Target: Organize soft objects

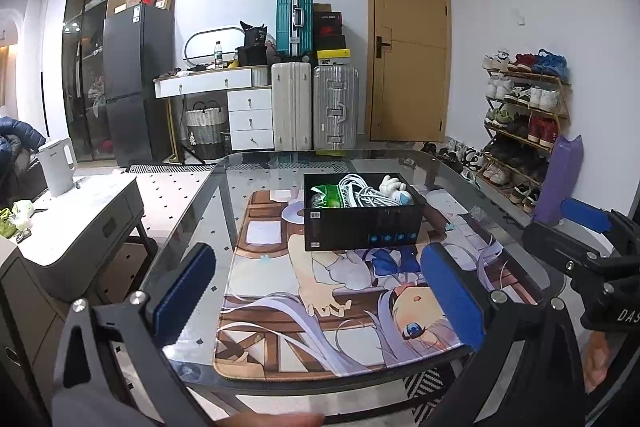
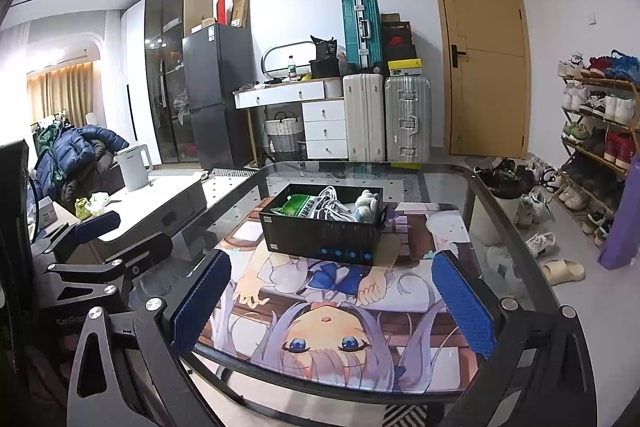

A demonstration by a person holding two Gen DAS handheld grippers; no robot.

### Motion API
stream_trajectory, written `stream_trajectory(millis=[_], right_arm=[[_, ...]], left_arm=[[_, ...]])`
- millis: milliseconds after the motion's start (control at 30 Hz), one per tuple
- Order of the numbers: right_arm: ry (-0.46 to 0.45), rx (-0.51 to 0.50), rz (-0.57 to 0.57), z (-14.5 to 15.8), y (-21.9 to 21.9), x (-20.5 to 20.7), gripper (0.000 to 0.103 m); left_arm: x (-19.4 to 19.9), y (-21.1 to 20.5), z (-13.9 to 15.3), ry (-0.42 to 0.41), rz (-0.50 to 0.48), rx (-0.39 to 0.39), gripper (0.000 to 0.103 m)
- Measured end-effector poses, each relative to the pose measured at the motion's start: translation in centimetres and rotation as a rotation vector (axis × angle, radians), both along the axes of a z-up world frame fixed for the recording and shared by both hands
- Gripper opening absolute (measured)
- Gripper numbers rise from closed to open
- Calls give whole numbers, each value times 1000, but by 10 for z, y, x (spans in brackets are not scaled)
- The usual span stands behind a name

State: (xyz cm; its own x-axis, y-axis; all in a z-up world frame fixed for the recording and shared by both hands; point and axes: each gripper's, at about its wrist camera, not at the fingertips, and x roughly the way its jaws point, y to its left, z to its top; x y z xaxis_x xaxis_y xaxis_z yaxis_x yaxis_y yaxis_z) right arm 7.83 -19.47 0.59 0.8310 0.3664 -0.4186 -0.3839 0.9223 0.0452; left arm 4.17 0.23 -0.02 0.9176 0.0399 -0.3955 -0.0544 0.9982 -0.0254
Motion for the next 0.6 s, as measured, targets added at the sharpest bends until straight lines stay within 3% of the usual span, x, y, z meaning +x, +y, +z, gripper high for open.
stream_trajectory(millis=[600], right_arm=[[5,0,-7,-1,-1,2,102]], left_arm=[[1,2,-2,7,11,-11,103]])
